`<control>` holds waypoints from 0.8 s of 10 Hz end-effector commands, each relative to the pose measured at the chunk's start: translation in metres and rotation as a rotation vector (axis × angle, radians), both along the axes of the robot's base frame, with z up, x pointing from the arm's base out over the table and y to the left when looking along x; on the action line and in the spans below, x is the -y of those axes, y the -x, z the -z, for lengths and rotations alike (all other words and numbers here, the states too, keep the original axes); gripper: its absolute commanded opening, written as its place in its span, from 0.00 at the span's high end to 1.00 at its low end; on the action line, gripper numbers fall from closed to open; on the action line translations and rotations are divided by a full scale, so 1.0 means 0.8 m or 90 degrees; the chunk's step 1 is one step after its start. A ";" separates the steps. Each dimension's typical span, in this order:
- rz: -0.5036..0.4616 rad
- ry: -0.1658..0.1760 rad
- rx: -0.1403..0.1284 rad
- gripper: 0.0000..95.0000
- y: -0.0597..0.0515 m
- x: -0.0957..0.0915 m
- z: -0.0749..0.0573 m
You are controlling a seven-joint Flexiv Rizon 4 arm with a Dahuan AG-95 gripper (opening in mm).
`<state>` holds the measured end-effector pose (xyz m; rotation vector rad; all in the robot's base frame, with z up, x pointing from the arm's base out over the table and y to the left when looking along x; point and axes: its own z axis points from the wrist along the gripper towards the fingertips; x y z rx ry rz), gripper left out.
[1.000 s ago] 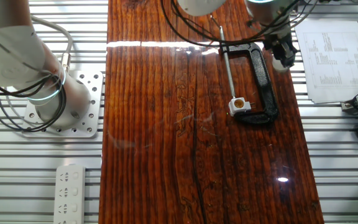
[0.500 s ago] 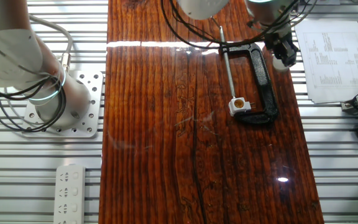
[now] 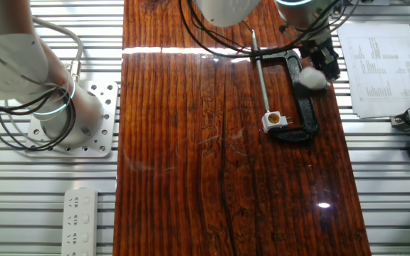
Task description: Take out the light bulb by rotating it
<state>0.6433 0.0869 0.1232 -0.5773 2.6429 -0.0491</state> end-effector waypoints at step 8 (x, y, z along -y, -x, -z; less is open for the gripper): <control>-0.063 0.034 -0.192 0.20 -0.005 0.029 -0.014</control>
